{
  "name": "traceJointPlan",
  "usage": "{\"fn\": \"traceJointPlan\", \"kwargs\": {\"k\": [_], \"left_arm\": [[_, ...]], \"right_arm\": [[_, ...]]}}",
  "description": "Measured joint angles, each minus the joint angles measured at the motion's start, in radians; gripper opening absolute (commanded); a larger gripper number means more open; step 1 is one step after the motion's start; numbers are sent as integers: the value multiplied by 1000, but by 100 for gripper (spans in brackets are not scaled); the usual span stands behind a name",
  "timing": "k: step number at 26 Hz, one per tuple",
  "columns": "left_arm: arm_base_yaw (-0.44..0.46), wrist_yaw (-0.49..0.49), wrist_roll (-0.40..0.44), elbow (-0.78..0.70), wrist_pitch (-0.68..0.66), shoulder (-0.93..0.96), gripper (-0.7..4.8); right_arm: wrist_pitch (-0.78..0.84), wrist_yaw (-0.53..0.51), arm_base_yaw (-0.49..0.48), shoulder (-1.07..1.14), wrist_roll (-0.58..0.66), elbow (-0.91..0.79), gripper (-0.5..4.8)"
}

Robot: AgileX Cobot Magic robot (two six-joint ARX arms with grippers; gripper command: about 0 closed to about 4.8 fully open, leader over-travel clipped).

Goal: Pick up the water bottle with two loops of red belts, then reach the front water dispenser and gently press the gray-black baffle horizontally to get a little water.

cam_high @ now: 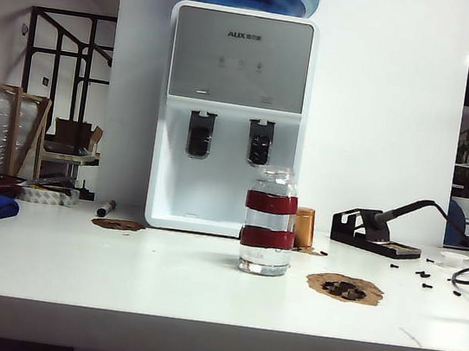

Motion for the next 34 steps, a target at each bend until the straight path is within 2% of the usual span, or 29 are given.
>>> {"fn": "traceJointPlan", "kwargs": {"k": [4, 9, 10, 11, 15, 17, 20, 24, 26, 29, 33, 34], "left_arm": [[-11, -3, 8, 0, -2, 59, -4], [-11, -12, 8, 0, -2, 59, -4], [-11, -11, 9, 0, -2, 59, -4], [-11, -8, 12, 0, -2, 59, -4], [-11, 29, 34, 17, -7, 59, -4], [-11, 54, 42, 46, 0, 59, -4], [-11, 85, 46, 82, 40, 59, -4], [-11, 147, 47, 182, 50, 73, -4], [-11, 174, 49, 231, 55, 90, -4], [-11, 235, 49, 342, 4, 164, -4], [-11, 259, 49, 426, -85, 228, -4], [-12, 264, 49, 470, -155, 269, -4]], "right_arm": [[63, 14, 0, 2, 0, 12, 39], [92, 20, 0, 106, -38, 182, 47], [95, 20, 0, 149, -58, 223, 207], [98, 12, 0, 260, -92, 315, 479], [183, -38, 8, 530, -91, 544, 479], [220, -37, 26, 575, -84, 569, 479], [262, -2, 69, 664, -109, 566, 479], [247, 26, 152, 777, -236, 517, 479], [298, 22, 193, 847, -269, 490, 479], [483, 47, 223, 1022, -255, 422, 479], [550, 93, 240, 1147, -224, 368, 479], [657, 101, 241, 1207, -219, 327, 479]]}}
